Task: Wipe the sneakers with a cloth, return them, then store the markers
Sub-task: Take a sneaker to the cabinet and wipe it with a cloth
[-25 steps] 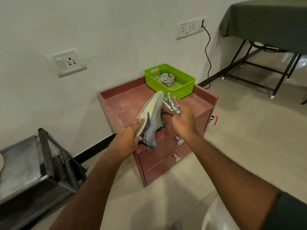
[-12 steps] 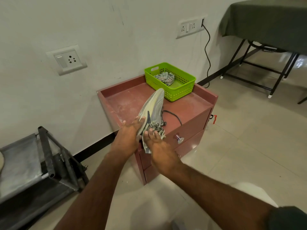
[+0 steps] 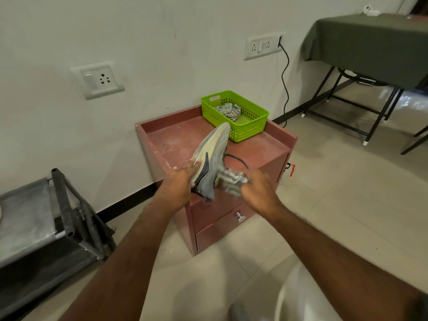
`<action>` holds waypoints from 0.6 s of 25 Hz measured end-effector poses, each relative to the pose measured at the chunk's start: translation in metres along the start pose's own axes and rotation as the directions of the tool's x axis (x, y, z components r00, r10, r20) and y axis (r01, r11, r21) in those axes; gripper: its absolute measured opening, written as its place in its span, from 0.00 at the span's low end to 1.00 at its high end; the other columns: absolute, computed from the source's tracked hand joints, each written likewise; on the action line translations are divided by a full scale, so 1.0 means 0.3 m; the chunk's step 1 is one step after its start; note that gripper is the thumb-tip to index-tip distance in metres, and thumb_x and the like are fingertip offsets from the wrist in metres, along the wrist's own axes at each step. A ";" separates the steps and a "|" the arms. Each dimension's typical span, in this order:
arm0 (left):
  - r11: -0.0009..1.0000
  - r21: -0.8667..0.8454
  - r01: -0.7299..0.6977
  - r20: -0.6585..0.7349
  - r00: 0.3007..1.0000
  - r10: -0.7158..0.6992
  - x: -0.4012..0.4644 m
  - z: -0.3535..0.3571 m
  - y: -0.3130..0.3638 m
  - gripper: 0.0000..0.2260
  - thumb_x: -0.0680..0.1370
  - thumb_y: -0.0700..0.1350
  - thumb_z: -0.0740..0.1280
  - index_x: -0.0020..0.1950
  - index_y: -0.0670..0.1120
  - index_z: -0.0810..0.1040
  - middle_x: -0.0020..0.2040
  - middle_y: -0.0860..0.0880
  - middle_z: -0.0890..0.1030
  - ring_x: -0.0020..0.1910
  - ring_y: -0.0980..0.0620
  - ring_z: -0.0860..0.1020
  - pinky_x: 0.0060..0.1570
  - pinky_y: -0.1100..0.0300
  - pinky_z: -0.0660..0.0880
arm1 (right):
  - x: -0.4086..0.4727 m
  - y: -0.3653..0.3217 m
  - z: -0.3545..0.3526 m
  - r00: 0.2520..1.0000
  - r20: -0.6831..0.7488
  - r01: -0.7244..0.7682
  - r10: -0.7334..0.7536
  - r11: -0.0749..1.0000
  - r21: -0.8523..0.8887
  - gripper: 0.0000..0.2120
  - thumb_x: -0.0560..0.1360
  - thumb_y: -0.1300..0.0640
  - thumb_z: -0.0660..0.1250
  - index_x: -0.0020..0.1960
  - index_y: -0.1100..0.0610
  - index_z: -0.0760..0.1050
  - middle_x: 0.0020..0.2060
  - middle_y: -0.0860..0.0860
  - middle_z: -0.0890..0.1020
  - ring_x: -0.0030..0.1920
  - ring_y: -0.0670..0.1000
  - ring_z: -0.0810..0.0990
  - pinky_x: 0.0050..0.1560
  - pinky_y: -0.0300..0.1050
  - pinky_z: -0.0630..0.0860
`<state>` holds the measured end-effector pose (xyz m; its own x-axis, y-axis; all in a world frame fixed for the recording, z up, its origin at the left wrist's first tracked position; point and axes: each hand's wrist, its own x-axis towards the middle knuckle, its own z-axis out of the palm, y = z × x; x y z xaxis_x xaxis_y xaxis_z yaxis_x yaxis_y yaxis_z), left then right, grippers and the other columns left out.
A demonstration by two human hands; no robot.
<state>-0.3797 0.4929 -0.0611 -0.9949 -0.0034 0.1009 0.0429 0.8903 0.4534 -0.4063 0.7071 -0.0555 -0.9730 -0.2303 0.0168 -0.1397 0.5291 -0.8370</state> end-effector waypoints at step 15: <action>0.992 -0.120 0.047 -0.028 0.998 -0.051 0.002 -0.003 0.003 0.31 0.78 0.32 0.66 0.78 0.51 0.66 0.78 0.51 0.65 0.76 0.51 0.65 0.76 0.56 0.58 | 0.024 0.015 0.102 0.994 0.101 0.049 -0.030 0.981 -0.188 0.11 0.75 0.65 0.65 0.54 0.59 0.84 0.46 0.57 0.86 0.45 0.59 0.84 0.47 0.56 0.83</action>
<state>-0.3801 0.4933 -0.0597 -0.9928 -0.0614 0.1026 0.0068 0.8278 0.5609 -0.4082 0.6829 -0.0757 -0.9448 -0.3273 -0.0132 -0.2191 0.6614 -0.7173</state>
